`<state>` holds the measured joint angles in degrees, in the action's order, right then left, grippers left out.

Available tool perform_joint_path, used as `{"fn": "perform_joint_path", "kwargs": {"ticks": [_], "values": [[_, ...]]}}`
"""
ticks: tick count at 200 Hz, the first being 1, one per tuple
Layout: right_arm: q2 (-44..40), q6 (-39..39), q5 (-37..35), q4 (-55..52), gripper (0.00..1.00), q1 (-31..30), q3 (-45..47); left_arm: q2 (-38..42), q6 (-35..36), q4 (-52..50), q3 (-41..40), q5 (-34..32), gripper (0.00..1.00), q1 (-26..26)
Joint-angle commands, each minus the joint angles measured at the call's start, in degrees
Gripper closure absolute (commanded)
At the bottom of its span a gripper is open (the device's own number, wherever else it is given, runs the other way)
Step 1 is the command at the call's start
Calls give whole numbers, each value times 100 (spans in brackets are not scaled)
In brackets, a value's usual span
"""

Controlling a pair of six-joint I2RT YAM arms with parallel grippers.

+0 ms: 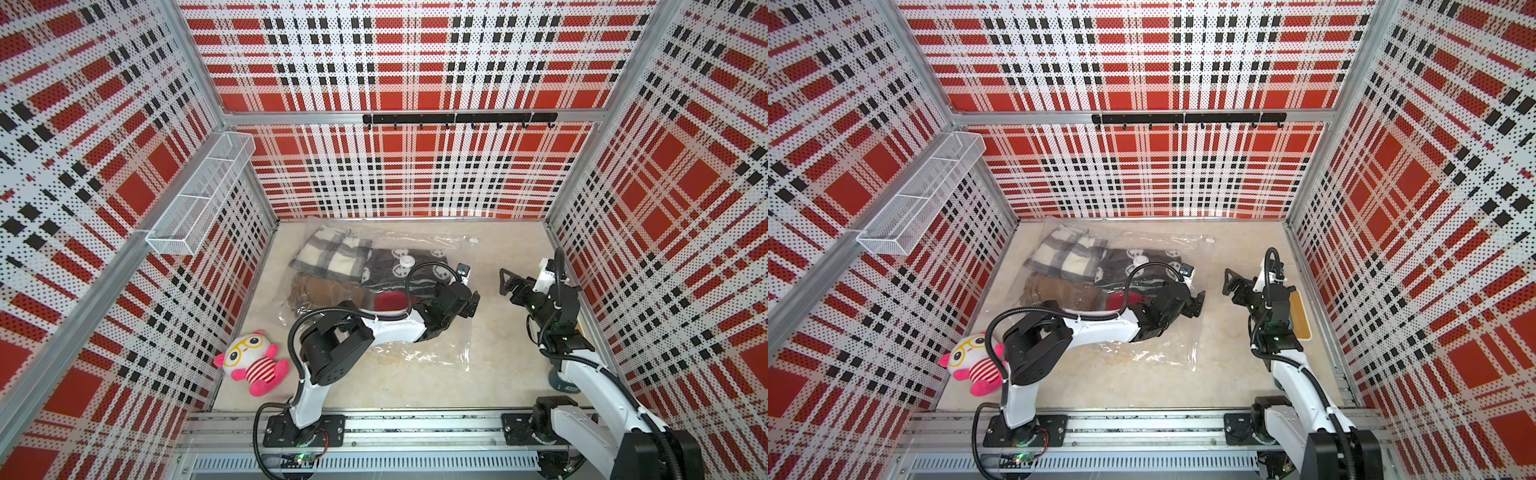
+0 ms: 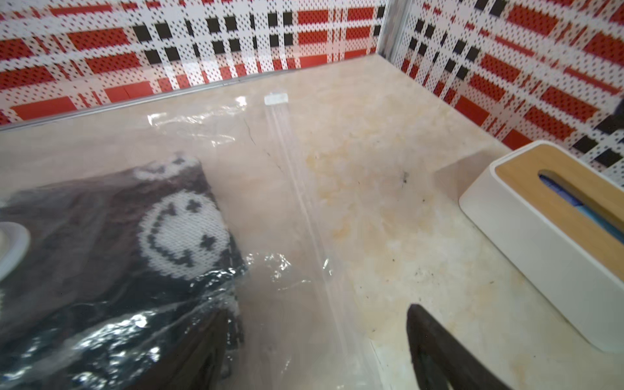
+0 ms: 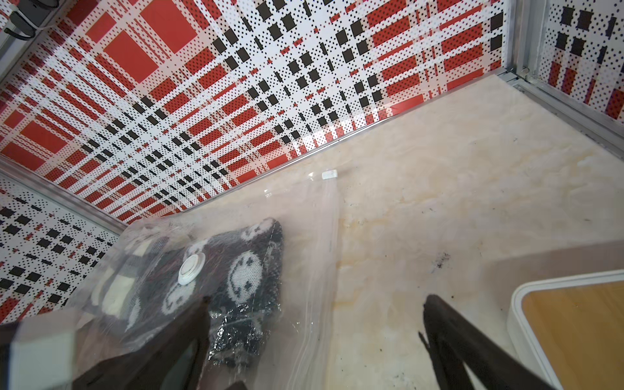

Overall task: Take the scarf out of the vacuum bag
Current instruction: Open the vacuum bag at the center of the board.

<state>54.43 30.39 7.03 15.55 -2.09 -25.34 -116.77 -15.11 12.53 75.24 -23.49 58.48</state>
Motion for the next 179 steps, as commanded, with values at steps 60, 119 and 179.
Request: {"fn": "perform_joint_path", "kwargs": {"ticks": [60,119,179], "values": [[-1,90,-67,9,0,46,13,-1323,-28,-1348,1469,-1173,24,334],[61,90,-51,44,0,55,27,-1934,-165,-2142,2237,-2086,40,503],[57,90,-57,97,0,55,69,-1852,-211,-2220,2367,-2581,95,550]]}}
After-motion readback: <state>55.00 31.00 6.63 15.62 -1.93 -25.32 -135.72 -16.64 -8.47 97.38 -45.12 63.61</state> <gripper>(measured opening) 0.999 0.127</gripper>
